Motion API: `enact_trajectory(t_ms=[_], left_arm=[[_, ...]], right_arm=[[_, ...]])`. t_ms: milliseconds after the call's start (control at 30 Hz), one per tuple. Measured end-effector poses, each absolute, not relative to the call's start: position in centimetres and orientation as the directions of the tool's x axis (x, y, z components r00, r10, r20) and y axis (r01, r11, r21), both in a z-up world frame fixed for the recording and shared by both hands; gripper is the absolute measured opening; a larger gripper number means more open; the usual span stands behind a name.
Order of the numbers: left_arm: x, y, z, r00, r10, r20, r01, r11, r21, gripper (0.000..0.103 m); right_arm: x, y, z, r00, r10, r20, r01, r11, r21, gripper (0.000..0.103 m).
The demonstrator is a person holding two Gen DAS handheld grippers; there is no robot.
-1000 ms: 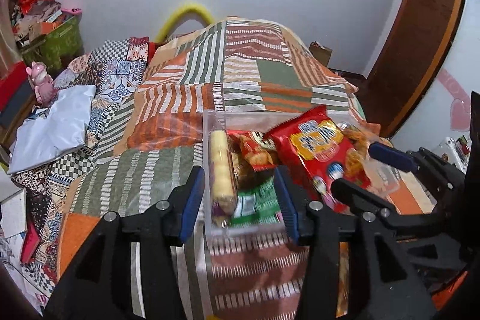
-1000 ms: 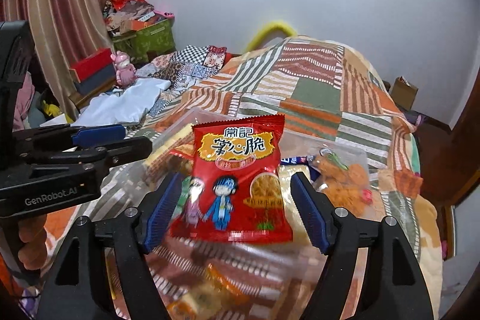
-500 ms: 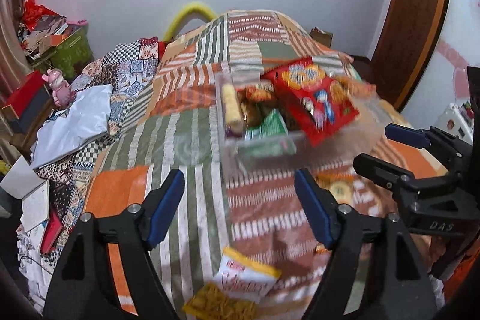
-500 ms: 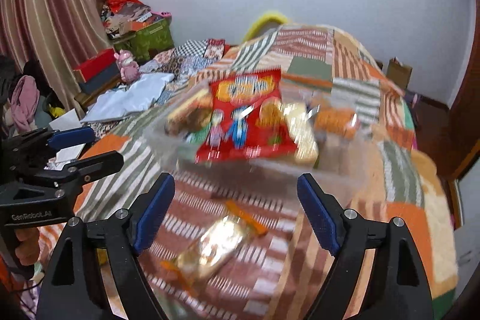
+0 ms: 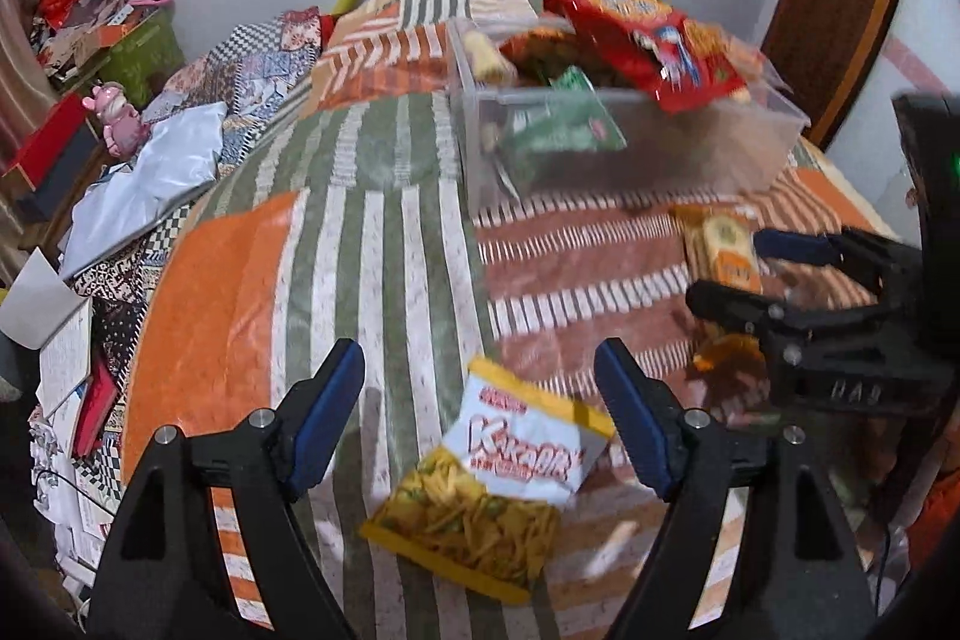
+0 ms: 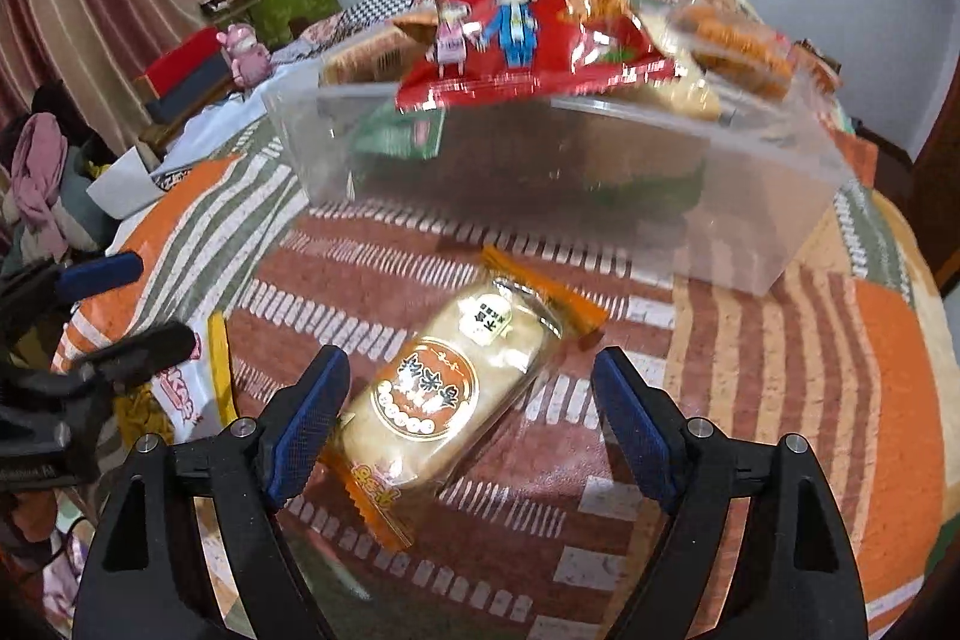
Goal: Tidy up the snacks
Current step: 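Grasp the wrapped bread roll with the right tool while the left tool grasps the Kaka chip bag, then lower the bread roll and Kaka bag into the clear box and release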
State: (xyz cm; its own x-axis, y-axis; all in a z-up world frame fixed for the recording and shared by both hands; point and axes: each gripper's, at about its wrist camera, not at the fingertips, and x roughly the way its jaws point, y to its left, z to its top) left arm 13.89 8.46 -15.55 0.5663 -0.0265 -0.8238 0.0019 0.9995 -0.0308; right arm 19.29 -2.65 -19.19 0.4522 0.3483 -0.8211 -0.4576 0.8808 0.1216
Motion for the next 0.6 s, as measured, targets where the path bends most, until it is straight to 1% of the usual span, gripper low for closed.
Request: enact_trajectory(t_ms=[33, 100, 167, 233, 300, 367, 467, 600], left_arm=[[13.6, 8.3, -15.9, 0.559, -0.026, -0.829, 0.012, 1.000, -0.024, 0.079], [13.2, 8.1, -16.5, 0.550, -0.025, -0.835, 0.023, 1.000, -0.015, 0.079], [12.8, 7.9, -17.1, 0.537, -0.031, -0.843, 0.030, 0.999, -0.017, 0.079], [12.5, 7.9, -17.6, 0.521, -0.037, -0.853, 0.030, 0.999, -0.025, 0.079], [12.1, 7.9, -17.9, 0.511, -0.041, -0.859, 0.031, 0.999, -0.029, 0.079], [11.6, 8.0, -18.1, 0.505, -0.047, -0.862, 0.032, 0.999, -0.036, 0.080], [10.9, 7.9, -18.4, 0.500, -0.052, -0.865, 0.037, 0.999, -0.039, 0.084], [10.3, 7.8, -19.0, 0.500, -0.059, -0.864, 0.042, 0.998, -0.044, 0.086]], right_arm=[[19.3, -2.8, -19.3, 0.444, 0.354, -0.823, -0.456, 0.880, 0.133, 0.081], [19.4, -3.1, -19.3, 0.437, 0.362, -0.823, -0.454, 0.879, 0.146, 0.074], [19.3, -3.3, -19.3, 0.433, 0.364, -0.825, -0.455, 0.878, 0.148, 0.061], [19.0, -3.3, -19.2, 0.433, 0.367, -0.823, -0.466, 0.873, 0.144, 0.052], [18.6, -3.3, -19.2, 0.438, 0.370, -0.819, -0.474, 0.869, 0.140, 0.047], [18.4, -3.4, -19.2, 0.437, 0.377, -0.816, -0.480, 0.865, 0.142, 0.037], [17.8, -3.5, -19.1, 0.441, 0.384, -0.811, -0.489, 0.860, 0.141, 0.034], [17.0, -3.8, -19.0, 0.448, 0.395, -0.802, -0.501, 0.854, 0.141, 0.033]])
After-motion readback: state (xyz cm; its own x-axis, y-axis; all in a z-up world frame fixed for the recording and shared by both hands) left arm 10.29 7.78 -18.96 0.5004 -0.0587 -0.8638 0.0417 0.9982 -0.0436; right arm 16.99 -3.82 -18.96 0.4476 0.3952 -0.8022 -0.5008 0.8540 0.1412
